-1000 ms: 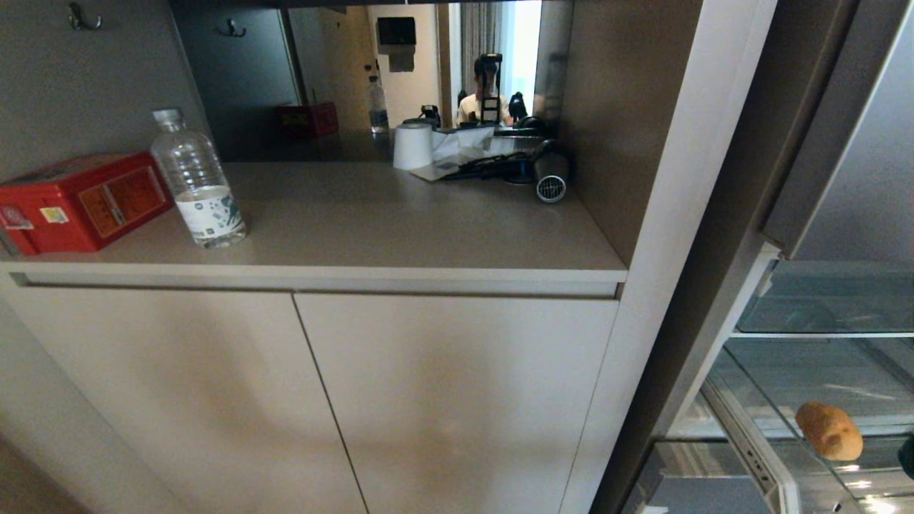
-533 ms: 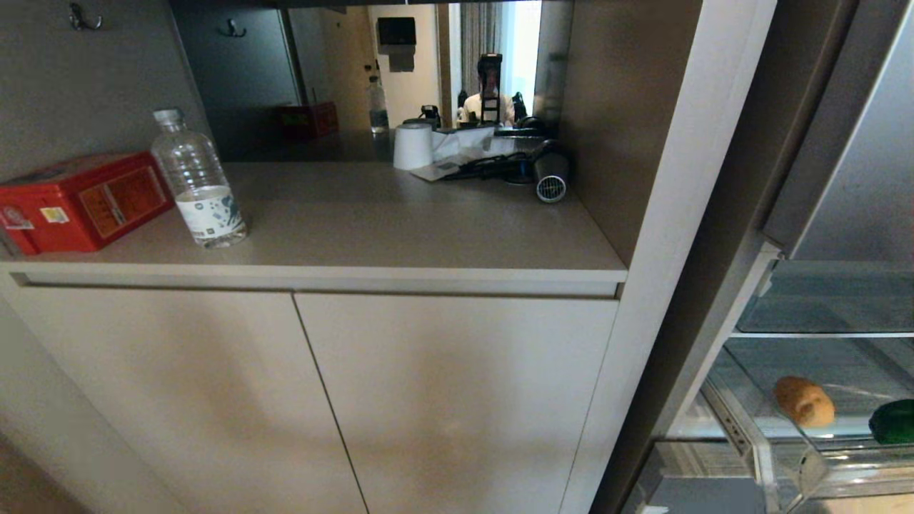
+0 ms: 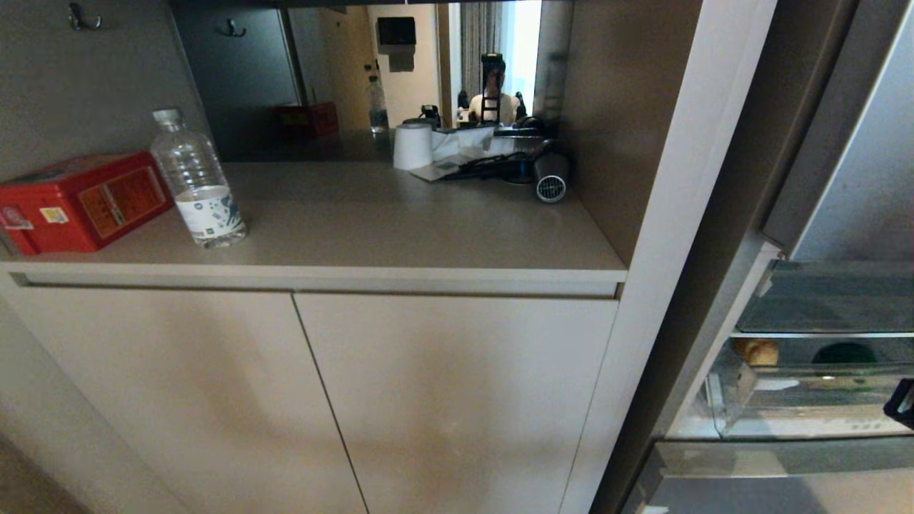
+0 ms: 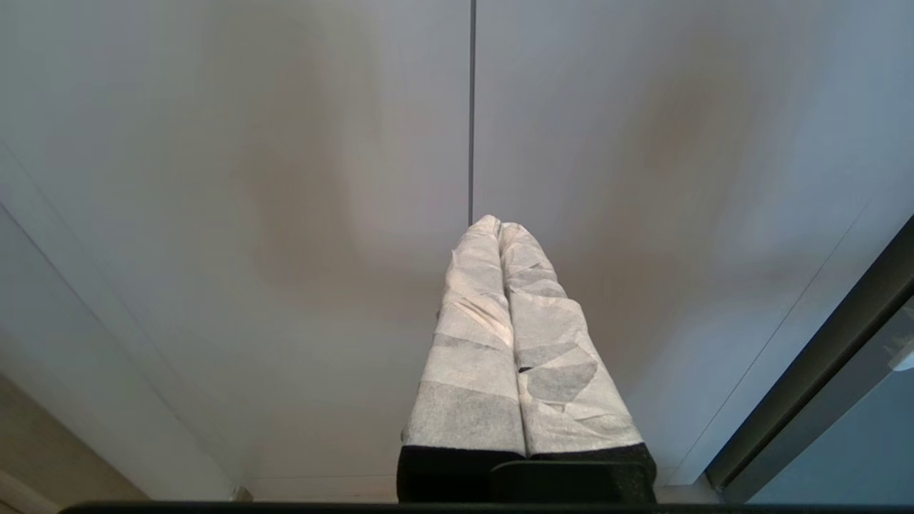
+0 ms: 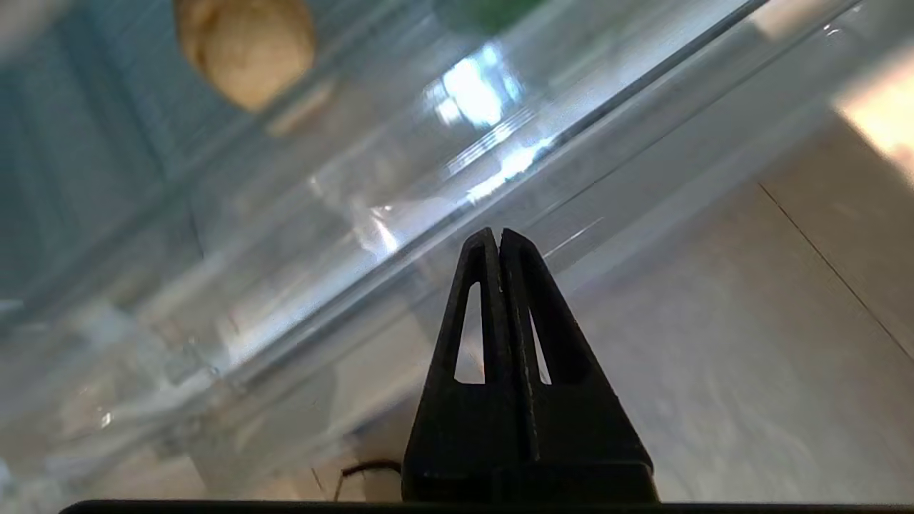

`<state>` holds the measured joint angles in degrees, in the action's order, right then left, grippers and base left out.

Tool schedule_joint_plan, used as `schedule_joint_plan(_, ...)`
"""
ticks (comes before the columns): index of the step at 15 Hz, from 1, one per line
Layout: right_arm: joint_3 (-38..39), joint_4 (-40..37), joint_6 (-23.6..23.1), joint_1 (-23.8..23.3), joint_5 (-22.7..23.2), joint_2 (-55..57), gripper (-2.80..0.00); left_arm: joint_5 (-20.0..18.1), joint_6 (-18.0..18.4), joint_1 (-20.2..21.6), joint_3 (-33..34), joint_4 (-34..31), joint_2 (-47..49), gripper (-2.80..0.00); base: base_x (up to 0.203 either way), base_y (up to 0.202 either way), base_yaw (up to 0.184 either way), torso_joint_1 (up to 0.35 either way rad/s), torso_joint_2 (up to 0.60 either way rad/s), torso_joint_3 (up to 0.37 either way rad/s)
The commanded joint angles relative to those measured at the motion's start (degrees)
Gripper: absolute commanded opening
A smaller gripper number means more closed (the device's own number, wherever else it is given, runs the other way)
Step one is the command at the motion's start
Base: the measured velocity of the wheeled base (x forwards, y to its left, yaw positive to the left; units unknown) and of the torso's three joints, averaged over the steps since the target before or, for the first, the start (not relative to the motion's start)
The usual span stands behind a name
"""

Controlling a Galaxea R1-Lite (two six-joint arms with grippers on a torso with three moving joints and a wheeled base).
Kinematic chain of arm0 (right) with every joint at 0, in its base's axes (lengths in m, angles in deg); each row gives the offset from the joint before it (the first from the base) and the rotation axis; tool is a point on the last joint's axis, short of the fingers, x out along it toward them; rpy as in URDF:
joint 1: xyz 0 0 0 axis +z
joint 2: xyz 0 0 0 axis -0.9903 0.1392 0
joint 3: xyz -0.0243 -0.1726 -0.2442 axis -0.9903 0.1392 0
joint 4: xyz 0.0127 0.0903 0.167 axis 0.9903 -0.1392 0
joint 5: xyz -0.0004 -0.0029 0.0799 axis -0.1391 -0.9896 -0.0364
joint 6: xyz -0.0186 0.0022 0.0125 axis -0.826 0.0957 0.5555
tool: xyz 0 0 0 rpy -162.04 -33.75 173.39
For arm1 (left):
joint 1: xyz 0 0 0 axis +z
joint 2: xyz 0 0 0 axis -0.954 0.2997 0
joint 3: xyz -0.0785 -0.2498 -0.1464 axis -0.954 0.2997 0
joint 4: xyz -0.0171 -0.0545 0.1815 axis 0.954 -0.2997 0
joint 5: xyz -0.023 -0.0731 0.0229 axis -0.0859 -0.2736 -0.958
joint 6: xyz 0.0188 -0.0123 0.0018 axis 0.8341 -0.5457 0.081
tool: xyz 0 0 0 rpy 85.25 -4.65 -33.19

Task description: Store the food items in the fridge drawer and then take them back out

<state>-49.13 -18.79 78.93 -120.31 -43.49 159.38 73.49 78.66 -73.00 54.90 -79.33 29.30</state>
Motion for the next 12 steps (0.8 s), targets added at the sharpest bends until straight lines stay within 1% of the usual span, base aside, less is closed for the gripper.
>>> schedule_joint_plan(1,-2.46,2.74,-0.01,0.94,1.26,6.04,-2.80,0.01,-0.01,0.00,0.00,0.01,-0.01,-2.80,0.000,0.000,0.000,0.000,0.00,0.000)
schedule_joint_plan(4,-5.72,8.74,-0.08,1.67,1.76,10.22,-2.80,0.01,-0.01,0.00,0.00,0.01,-0.01,-2.80,0.000,0.000,0.000,0.000,0.00,0.000)
schedule_joint_plan(6,-5.54,9.55,-0.08,1.75,1.76,10.14,-2.80,0.01,-0.01,0.00,0.00,-0.03,-0.01,-2.80,0.000,0.000,0.000,0.000,0.00,0.000)
schedule_joint_plan(9,-0.71,9.47,-0.18,1.69,1.76,2.51,-2.80,0.01,-0.01,0.00,0.00,0.01,-0.01,-2.80,0.000,0.000,0.000,0.000,0.00,0.000)
schedule_joint_plan(12,6.84,9.18,-2.13,1.73,1.80,-11.26,-2.80,0.01,-0.01,0.00,0.00,0.01,-0.01,-2.80,0.000,0.000,0.000,0.000,0.00,0.000)
